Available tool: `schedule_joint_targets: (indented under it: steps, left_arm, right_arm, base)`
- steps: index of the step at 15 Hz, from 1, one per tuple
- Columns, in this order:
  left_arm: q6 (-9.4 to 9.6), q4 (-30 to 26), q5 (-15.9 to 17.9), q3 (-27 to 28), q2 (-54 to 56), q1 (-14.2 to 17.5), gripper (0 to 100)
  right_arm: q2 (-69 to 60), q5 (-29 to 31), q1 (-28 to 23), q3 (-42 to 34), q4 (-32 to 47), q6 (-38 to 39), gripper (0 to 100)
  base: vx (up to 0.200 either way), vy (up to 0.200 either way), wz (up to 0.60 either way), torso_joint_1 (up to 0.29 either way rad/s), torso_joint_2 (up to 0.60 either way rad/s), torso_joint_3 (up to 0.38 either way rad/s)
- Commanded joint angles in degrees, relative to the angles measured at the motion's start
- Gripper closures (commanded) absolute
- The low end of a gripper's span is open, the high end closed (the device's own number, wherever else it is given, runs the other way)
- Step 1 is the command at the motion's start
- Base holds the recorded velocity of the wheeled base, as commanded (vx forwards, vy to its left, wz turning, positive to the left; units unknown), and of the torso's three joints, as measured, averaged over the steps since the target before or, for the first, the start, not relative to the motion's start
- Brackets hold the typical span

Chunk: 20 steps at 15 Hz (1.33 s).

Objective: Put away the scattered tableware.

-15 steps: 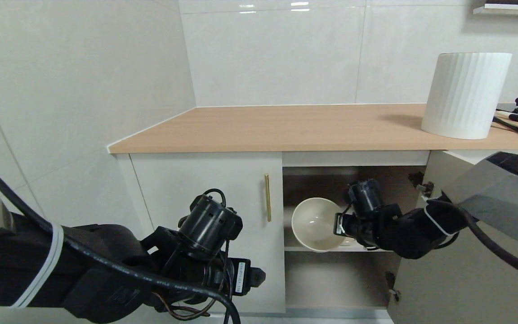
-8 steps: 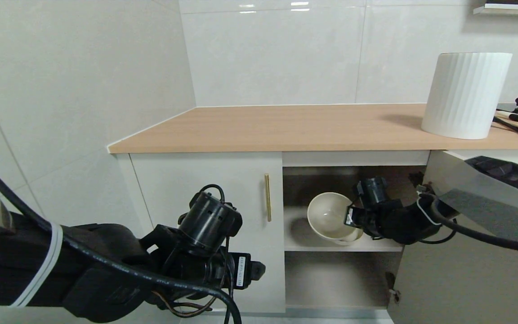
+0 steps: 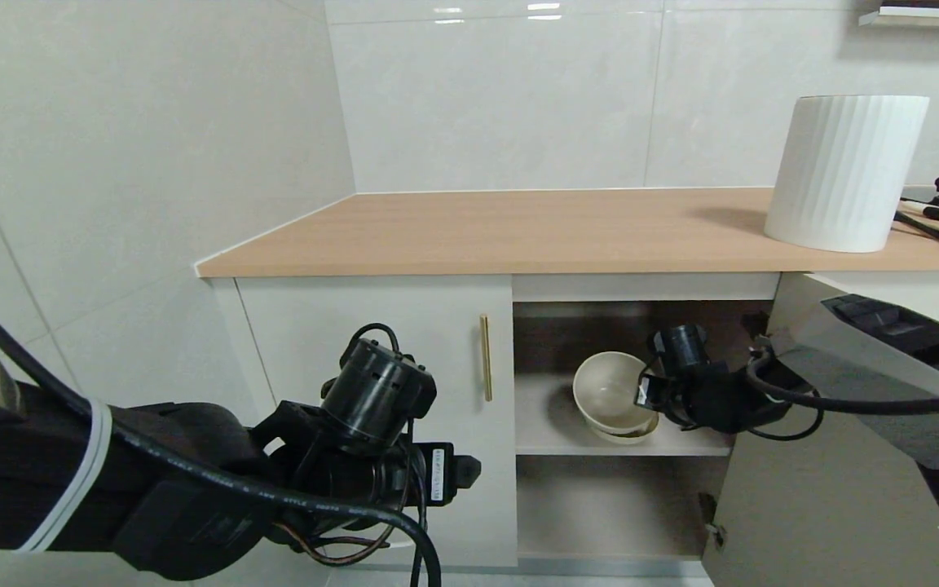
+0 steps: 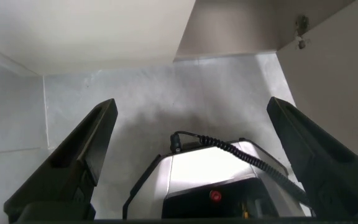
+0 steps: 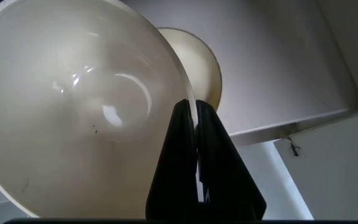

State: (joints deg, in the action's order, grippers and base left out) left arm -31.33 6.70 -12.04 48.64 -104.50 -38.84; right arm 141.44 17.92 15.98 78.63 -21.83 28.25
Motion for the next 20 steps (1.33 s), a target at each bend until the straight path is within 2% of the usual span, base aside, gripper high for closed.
schedule_joint_targets:
  steps: [1, 14, 15, 20]
  left_arm:
    - [0.04, 0.0, 0.0, 0.0, -0.1, 0.0, 0]
    - [-0.05, 0.1, -0.1, 0.0, 0.0, 0.0, 0]
    - [-0.05, 0.1, -0.1, 0.0, 0.0, 0.0, 0]
    - [-0.05, 0.1, -0.2, 0.1, 0.0, 0.1, 0]
  right_arm:
    - [1.6, 0.1, -0.5, 0.7, 0.0, -0.3, 100]
    - [3.2, 0.7, -1.4, 2.3, 0.1, -1.4, 100]
    - [3.2, 0.7, -1.4, 2.3, 0.1, -1.4, 0]
    - [2.8, 0.7, -1.2, 1.9, 0.0, -1.4, 0]
  base:
    - [0.0, 0.0, 0.0, 0.0, 0.0, 0.0]
    - [0.0, 0.0, 0.0, 0.0, 0.0, 0.0]
    - [0.0, 0.0, 0.0, 0.0, 0.0, 0.0]
    - [0.0, 0.0, 0.0, 0.0, 0.0, 0.0]
